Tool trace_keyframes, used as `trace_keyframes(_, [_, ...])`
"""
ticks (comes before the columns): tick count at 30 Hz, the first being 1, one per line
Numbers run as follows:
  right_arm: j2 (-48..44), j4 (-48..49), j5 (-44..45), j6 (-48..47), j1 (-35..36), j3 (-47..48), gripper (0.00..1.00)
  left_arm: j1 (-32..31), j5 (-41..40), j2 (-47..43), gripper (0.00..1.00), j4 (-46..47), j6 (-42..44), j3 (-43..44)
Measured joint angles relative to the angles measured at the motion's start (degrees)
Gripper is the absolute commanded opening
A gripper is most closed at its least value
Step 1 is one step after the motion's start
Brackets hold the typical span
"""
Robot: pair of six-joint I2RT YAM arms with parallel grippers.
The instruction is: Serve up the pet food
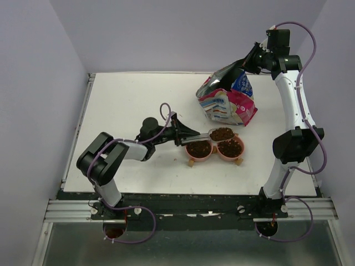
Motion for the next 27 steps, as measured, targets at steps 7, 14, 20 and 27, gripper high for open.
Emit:
trace_keyframes(7, [-0.3, 0.6, 0.0, 0.0, 0.0, -0.7, 0.00, -0.4, 0.3, 2.3, 0.00, 0.0, 0.3, -0.4])
trace_keyframes(14, [-0.3, 0.8, 0.0, 0.0, 0.0, -0.8, 0.00, -0.7, 0.9, 4.6, 0.00, -0.2, 2.2, -0.9])
trace_keyframes(20, [-0.8, 1.5, 0.0, 0.0, 0.0, -1.7, 0.00, -1.2, 1.3, 5.4, 0.00, -5.0, 5.6, -1.1])
trace_keyframes(27, [-1.4, 2.1, -0.3, 0.0, 0.0, -2.7, 0.00, -1.7, 1.6, 5.3, 0.00, -16.0, 11.1, 2.2])
